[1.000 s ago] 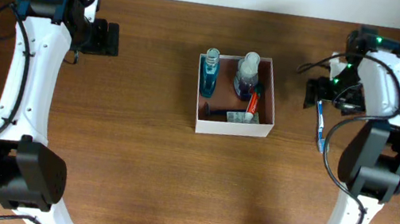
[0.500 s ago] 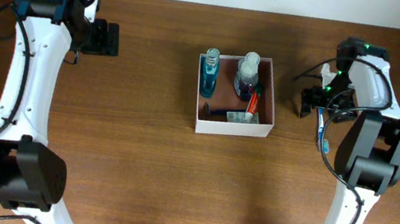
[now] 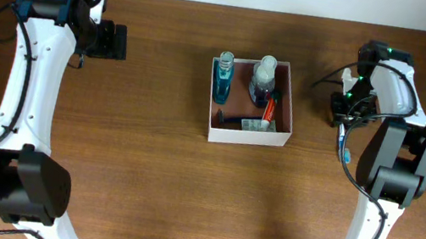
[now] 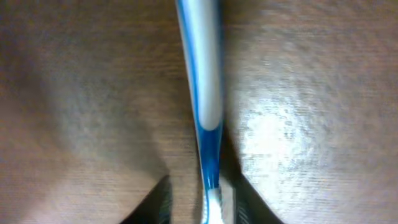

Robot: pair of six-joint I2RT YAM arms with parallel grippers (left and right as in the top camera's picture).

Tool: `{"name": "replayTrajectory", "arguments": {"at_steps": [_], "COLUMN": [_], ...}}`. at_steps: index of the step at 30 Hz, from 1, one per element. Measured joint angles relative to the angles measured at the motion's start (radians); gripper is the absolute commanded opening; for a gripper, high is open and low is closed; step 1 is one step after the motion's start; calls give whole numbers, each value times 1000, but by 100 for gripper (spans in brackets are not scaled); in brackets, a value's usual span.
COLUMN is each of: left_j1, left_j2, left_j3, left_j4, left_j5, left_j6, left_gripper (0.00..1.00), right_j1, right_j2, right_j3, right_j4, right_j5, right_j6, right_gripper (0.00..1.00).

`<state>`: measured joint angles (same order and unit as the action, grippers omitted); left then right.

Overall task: Pack container
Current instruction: 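Close the right gripper on the toothbrush and lift it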

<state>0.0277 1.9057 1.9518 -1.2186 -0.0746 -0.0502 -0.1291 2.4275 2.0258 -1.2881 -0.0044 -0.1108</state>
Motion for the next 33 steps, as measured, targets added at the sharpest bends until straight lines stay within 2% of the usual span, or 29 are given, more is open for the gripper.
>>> {"name": "replayTrajectory", "arguments": {"at_steps": [6,16,21,28,33], "left_j1": [0,0,0,0,0], "left_j2": [0,0,0,0,0], "left_j3": [0,0,0,0,0], "left_j4": [0,0,0,0,0], "left_j5": [0,0,0,0,0], "left_j6": [0,0,0,0,0], "left_gripper": [99,99,99,99,99], "right_j1": [0,0,0,0,2], "right_j2": [0,1,12,13,11], "right_j3": [0,7,100,332,396], "right_j4": [-2,-68,-177,-386,-406], "right_j5": [-5,-23,-51,-280,-472], "right_j6": [26,45,80,96,117], "right_gripper": [4,4,4,4,4]}}
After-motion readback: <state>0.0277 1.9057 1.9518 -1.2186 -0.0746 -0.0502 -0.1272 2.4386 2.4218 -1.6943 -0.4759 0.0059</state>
